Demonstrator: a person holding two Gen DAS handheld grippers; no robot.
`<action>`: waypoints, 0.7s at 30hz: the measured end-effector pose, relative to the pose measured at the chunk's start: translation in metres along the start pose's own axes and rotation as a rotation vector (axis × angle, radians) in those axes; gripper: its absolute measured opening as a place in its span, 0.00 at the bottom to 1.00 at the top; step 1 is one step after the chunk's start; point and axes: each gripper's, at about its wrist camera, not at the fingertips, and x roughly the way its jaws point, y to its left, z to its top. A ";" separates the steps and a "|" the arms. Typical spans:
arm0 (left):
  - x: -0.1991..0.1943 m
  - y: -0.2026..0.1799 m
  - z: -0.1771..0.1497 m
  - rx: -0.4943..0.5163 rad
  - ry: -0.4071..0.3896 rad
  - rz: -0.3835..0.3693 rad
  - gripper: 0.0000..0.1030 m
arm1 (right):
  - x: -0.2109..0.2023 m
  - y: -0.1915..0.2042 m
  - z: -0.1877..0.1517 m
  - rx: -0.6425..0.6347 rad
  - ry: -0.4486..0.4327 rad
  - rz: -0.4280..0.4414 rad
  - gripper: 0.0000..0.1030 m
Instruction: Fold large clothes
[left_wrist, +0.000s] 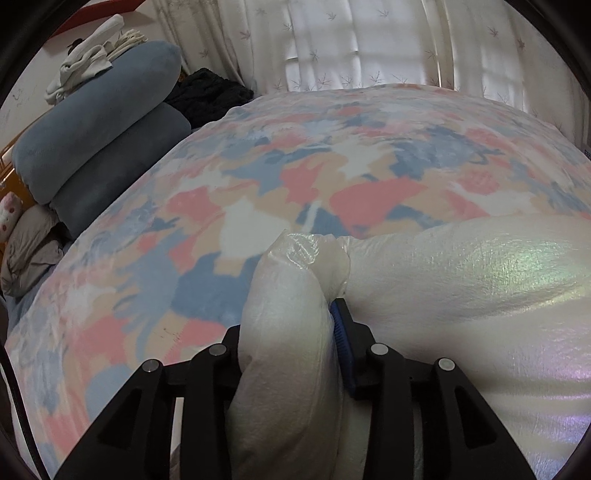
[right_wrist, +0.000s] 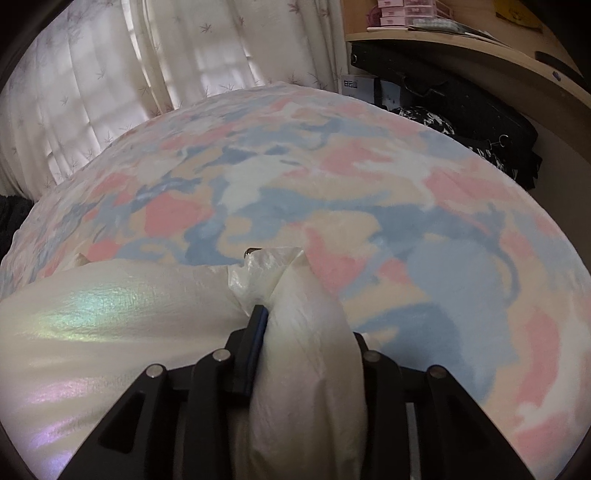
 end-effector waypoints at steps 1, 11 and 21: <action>0.002 -0.001 0.000 -0.002 0.001 -0.004 0.34 | 0.001 0.000 0.000 0.005 0.001 0.002 0.33; 0.000 0.007 0.012 0.042 0.042 -0.056 0.38 | -0.005 0.002 0.011 -0.045 0.062 -0.044 0.45; -0.087 0.018 0.041 0.040 -0.113 -0.195 0.66 | -0.086 0.027 0.023 -0.126 -0.052 -0.087 0.50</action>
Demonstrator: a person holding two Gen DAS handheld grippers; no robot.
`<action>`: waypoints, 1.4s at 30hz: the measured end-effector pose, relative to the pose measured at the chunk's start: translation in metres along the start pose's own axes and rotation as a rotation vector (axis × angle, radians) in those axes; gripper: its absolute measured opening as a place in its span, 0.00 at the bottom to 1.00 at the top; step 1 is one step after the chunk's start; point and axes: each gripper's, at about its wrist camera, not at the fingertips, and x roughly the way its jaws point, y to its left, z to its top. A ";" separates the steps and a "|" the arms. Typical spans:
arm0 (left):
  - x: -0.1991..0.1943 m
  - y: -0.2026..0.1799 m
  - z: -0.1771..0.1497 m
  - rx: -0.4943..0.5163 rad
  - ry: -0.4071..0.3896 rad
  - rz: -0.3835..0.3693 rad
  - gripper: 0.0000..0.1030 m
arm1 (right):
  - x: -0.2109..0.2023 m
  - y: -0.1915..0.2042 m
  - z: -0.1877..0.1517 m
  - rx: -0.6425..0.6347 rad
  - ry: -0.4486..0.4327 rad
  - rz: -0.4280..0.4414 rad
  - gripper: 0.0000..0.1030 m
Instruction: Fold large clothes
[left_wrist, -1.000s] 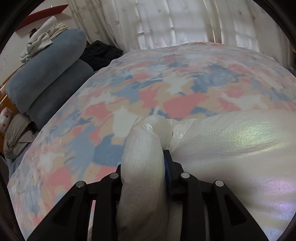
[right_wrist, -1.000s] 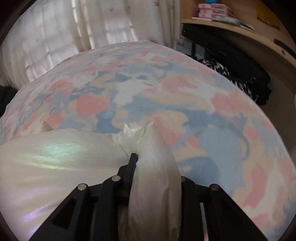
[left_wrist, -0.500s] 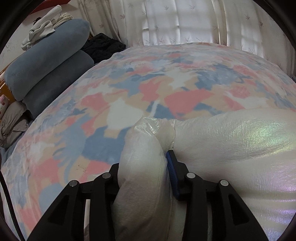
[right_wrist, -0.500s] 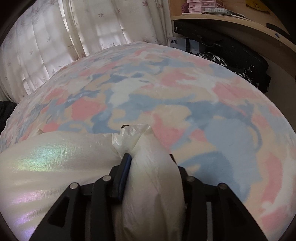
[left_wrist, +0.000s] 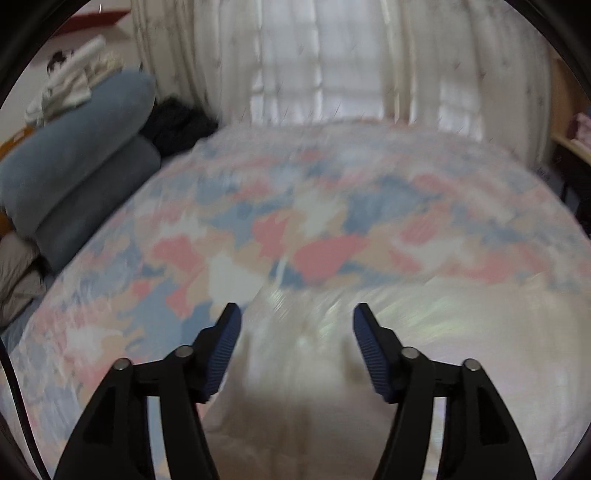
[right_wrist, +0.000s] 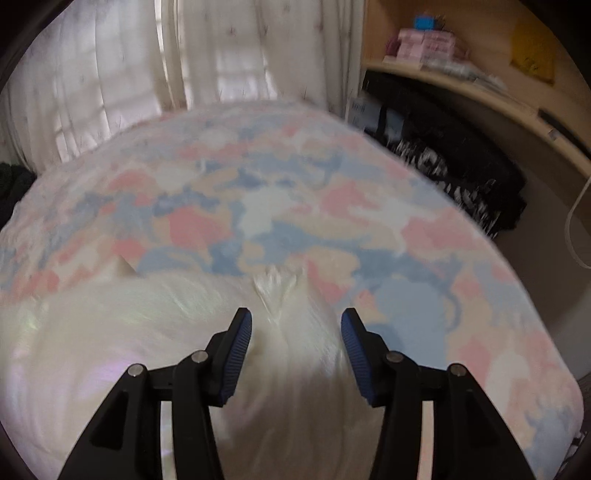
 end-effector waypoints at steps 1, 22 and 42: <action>-0.010 -0.007 0.003 0.008 -0.027 -0.015 0.67 | -0.009 0.004 0.002 0.005 -0.022 -0.002 0.53; 0.050 -0.114 -0.046 0.049 0.088 -0.105 0.75 | 0.029 0.169 -0.040 -0.172 0.029 0.321 0.59; 0.073 -0.117 -0.060 0.017 0.045 -0.092 0.79 | 0.058 0.172 -0.057 -0.135 -0.026 0.346 0.60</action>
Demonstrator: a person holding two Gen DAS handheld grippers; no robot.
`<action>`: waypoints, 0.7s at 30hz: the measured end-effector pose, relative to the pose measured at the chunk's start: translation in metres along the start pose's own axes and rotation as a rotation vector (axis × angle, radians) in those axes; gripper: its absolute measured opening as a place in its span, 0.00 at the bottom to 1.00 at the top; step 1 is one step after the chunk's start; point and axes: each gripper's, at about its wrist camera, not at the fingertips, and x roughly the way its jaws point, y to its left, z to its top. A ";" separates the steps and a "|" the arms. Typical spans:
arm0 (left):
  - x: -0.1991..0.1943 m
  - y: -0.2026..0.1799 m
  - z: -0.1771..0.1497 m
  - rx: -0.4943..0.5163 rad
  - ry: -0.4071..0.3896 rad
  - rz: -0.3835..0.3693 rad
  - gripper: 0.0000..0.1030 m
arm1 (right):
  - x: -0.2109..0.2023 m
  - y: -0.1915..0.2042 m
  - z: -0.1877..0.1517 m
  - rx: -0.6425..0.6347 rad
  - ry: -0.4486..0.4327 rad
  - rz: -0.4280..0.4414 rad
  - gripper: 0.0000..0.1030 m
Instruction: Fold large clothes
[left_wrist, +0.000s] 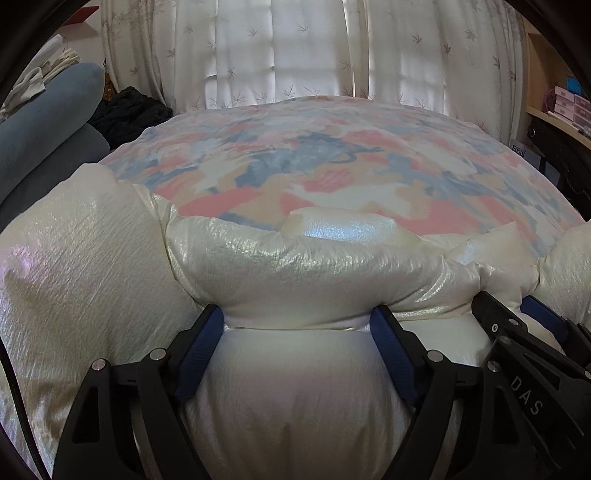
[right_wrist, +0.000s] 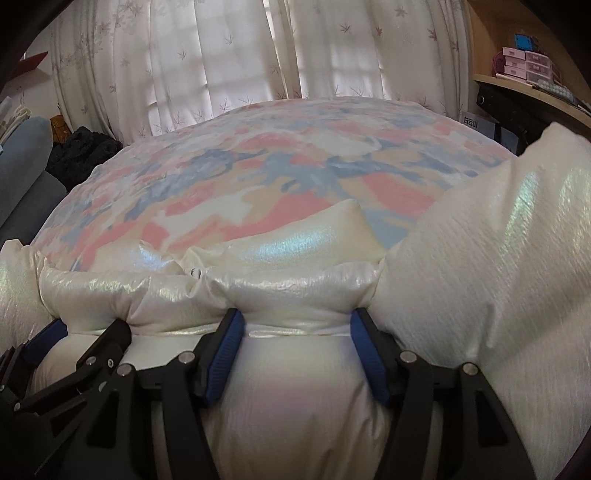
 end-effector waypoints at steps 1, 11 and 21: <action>0.001 0.001 0.000 -0.002 0.001 -0.002 0.79 | 0.001 -0.001 0.000 0.002 -0.001 0.003 0.60; 0.005 0.004 0.001 -0.008 0.025 -0.014 0.81 | 0.004 -0.002 0.002 0.011 0.002 0.012 0.60; 0.018 0.006 0.030 0.094 0.153 -0.026 0.89 | 0.005 -0.012 0.027 -0.023 0.107 0.109 0.60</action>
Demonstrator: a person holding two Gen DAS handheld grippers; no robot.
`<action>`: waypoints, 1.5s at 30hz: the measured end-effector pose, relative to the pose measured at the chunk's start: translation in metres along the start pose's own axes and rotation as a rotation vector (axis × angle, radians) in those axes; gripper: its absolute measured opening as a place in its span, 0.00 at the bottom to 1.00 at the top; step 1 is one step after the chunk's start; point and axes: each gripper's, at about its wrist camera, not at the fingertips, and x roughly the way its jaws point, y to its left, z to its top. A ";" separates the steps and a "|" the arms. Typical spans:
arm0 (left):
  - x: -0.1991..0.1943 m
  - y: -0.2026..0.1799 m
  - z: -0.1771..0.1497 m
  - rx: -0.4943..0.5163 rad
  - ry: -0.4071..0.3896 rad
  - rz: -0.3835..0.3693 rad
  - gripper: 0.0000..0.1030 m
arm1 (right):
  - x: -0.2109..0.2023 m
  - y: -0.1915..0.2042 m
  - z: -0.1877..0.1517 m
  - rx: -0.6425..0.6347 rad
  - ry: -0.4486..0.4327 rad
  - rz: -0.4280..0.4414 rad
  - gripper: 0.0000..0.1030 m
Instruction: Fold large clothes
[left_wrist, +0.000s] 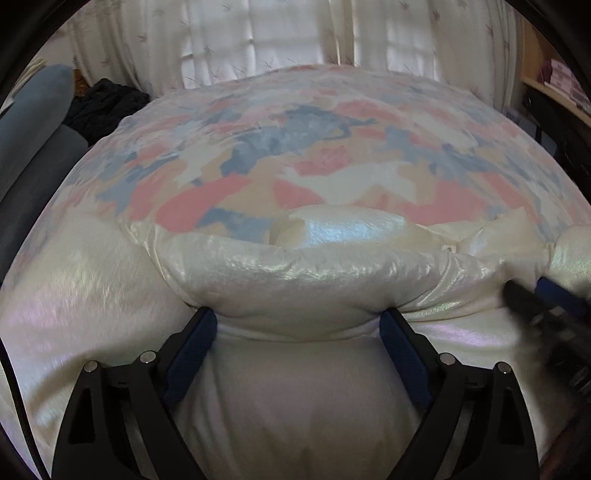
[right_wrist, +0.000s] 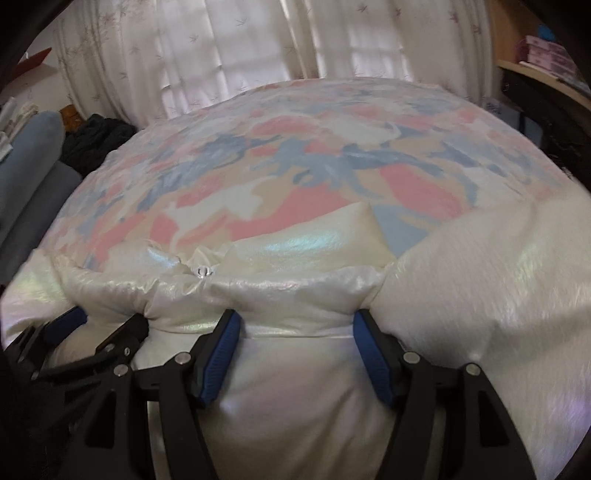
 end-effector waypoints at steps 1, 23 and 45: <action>-0.001 0.003 0.003 0.016 0.006 0.008 0.89 | -0.004 -0.007 0.002 0.009 -0.003 0.012 0.60; -0.076 0.132 0.009 -0.075 -0.018 0.201 0.94 | -0.126 -0.134 0.014 0.200 -0.105 -0.112 0.62; -0.244 0.107 -0.114 -0.021 -0.087 -0.009 0.94 | -0.225 0.008 -0.078 0.035 -0.095 0.124 0.62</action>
